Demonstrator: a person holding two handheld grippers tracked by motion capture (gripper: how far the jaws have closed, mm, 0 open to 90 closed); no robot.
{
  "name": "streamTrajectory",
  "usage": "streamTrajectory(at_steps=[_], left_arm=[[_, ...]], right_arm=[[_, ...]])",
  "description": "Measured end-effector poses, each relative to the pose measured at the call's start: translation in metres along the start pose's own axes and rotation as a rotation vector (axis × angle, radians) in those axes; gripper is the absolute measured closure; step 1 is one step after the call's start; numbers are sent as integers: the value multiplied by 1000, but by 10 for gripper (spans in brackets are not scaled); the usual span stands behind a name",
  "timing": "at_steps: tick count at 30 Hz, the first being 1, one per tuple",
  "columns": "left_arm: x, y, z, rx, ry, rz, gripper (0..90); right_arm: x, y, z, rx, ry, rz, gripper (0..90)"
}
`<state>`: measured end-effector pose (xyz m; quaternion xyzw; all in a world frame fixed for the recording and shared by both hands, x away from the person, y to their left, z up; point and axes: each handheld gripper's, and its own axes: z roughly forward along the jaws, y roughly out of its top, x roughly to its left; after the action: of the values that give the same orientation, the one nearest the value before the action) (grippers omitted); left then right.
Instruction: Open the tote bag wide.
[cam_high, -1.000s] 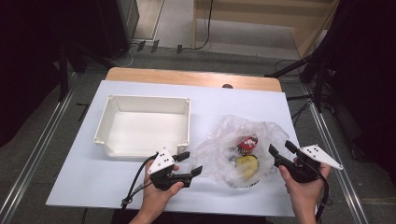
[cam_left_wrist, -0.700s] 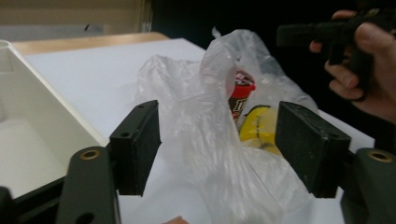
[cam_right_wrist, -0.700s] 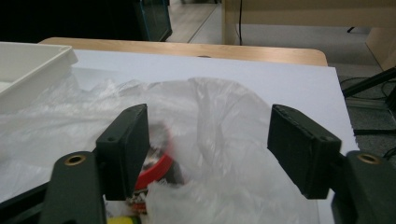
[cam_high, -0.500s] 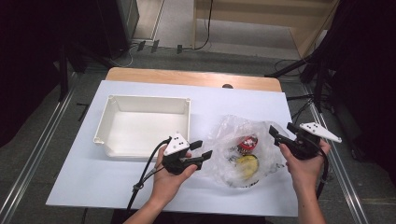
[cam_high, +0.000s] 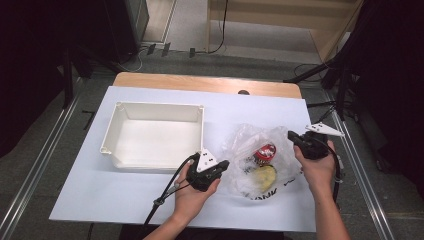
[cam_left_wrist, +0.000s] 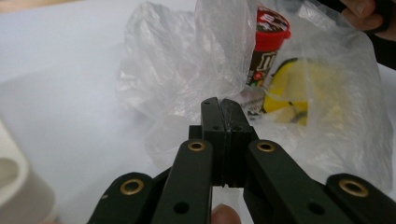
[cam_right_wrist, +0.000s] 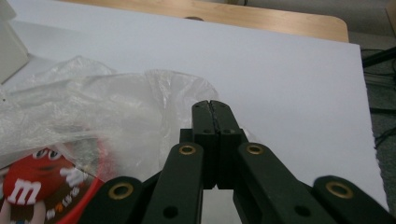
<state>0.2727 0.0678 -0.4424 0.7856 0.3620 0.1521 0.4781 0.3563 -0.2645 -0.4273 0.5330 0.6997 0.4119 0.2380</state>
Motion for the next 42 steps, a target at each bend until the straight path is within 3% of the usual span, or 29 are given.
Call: streamTrajectory(at_steps=[6,10,14,15,16,17,20,22,25,29,33,38,40,42], left_arm=[[-2,-1,0,-43,96,-39,900],[-7,-3,9,-42,143,-62,893],[-10,-11,24,15,168,-54,863],[-11,-15,31,56,171,-45,865],[-11,-15,31,56,171,-45,863],[-12,-17,34,75,164,-47,858],[-12,-18,37,89,136,-36,836],[-11,-17,35,86,117,-36,778],[-14,-14,28,50,89,-20,671],[-21,-2,14,-37,81,-5,556],[-23,10,9,-88,74,1,541],[-23,15,19,-47,36,0,621],[-23,13,26,-23,35,-2,633],[-21,12,33,3,34,-14,630]], right_arm=[[-4,17,14,-76,-13,51,900],[-10,24,27,-71,-24,91,900],[-17,18,46,15,-57,101,900],[-22,10,54,67,-74,116,900],[-22,10,54,67,-74,116,900],[-24,0,59,109,-86,108,900],[-25,-7,61,130,-64,92,896],[-25,-9,55,99,-59,101,798],[-24,-1,35,9,-42,138,645],[-14,12,2,-92,-26,93,570],[1,15,-22,-140,16,47,524],[19,14,-41,-195,102,24,533],[25,11,-40,-175,143,-1,523],[29,6,-34,-132,147,-21,504]])
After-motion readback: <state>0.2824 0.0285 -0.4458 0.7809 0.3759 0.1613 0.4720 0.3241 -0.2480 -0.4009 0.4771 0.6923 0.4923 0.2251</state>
